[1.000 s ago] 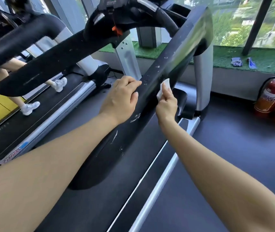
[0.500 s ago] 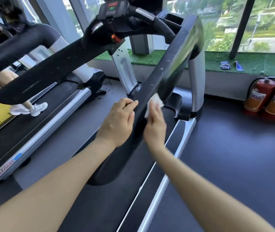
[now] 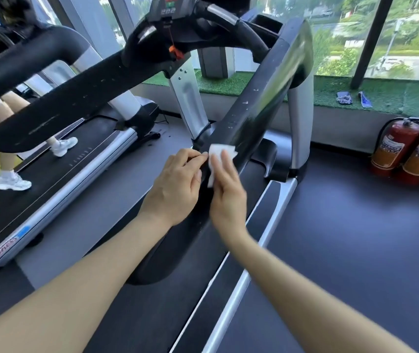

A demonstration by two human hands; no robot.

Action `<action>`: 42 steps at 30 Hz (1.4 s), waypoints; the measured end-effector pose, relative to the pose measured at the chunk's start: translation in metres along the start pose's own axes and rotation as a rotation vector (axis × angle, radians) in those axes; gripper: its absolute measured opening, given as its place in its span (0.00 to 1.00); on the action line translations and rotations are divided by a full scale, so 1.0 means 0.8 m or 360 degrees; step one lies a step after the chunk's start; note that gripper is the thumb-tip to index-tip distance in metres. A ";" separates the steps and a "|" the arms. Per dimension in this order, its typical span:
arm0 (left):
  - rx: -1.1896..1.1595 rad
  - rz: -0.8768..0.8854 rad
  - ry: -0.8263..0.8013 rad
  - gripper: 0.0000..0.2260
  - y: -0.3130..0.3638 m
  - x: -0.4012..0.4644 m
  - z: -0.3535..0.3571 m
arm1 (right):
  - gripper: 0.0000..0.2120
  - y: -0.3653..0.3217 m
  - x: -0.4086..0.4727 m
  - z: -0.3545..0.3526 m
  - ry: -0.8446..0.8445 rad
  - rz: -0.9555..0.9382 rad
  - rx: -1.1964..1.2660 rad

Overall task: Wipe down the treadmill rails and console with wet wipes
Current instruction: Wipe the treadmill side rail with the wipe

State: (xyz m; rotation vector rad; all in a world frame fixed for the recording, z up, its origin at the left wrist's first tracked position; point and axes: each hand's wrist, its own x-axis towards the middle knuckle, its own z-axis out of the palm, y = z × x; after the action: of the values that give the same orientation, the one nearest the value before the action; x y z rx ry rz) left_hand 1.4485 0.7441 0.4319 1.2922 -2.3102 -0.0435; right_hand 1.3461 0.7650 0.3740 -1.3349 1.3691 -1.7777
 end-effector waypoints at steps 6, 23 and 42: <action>0.0023 -0.0001 0.0021 0.16 0.000 -0.001 0.001 | 0.21 0.002 0.058 -0.013 0.0051 0.0190 -0.0073; 0.0019 0.0000 0.0025 0.15 0.001 -0.002 -0.001 | 0.24 0.040 0.116 -0.025 0.0034 0.0369 0.0084; -0.0010 0.0009 -0.0012 0.17 -0.005 0.002 0.000 | 0.24 0.026 -0.029 0.000 -0.0188 0.0150 0.0031</action>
State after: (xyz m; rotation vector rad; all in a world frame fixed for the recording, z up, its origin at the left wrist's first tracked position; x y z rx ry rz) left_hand 1.4514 0.7408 0.4315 1.2845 -2.3183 -0.0543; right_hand 1.3513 0.7775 0.3461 -1.3211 1.3254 -1.6205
